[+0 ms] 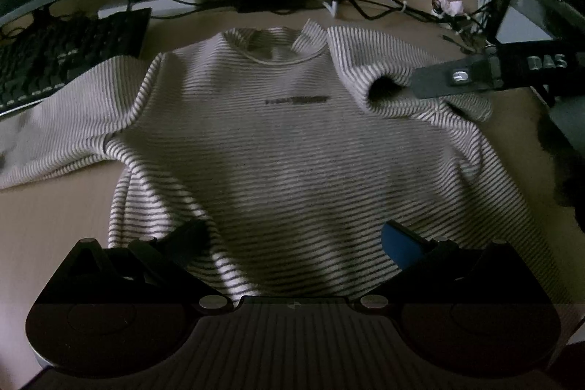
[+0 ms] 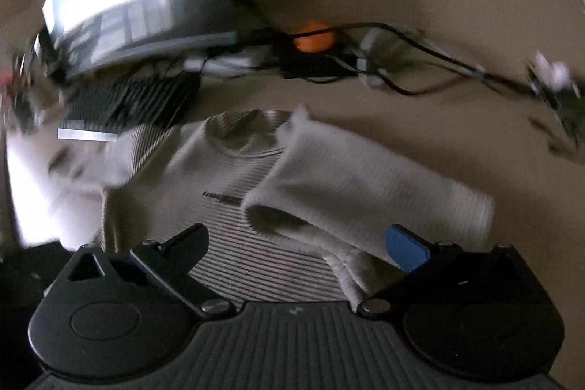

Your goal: Fold clothes

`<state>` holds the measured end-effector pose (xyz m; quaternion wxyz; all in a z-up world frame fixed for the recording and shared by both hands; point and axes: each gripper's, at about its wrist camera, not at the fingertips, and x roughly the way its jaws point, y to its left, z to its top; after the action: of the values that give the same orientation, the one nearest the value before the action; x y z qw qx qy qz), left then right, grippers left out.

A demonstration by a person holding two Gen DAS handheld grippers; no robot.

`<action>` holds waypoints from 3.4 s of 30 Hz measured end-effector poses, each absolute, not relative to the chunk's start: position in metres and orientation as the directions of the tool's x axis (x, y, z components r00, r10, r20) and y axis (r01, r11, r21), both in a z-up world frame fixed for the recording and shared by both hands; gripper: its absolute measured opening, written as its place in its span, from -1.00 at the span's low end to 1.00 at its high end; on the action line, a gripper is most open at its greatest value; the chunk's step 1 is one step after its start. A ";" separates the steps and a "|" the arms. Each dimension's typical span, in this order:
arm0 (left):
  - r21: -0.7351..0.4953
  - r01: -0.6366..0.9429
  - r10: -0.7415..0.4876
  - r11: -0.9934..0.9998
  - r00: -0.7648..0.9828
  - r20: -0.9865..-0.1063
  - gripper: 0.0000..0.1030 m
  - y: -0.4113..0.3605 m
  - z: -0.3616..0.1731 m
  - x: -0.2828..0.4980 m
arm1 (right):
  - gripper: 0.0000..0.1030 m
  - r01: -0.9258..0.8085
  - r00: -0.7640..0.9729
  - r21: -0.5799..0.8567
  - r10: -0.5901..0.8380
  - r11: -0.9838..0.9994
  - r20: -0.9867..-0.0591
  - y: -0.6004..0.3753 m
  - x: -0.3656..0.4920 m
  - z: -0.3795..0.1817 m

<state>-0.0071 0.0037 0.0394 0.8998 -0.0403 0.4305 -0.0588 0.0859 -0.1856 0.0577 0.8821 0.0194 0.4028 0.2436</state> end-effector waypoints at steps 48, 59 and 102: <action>0.289 0.085 0.085 0.954 0.844 -0.529 0.70 0.003 0.071 0.043 | 1.00 -0.658 0.642 -0.363 0.240 0.659 -0.728 -0.098 0.016 0.023; -0.310 -0.498 0.245 0.810 0.768 -0.592 0.81 0.149 0.091 0.022 | 1.00 -0.642 0.672 -0.405 0.225 0.650 -0.705 -0.098 0.007 0.022; -0.399 -0.240 -0.156 0.885 0.655 -0.739 0.66 0.067 0.043 0.029 | 0.99 -0.429 0.818 -0.478 0.105 0.766 -0.565 -0.165 0.069 0.036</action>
<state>0.0290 0.0665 0.0425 0.8779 -0.2385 0.4146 0.0240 0.0693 -0.1653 0.0360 0.9022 -0.3082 0.2628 0.1480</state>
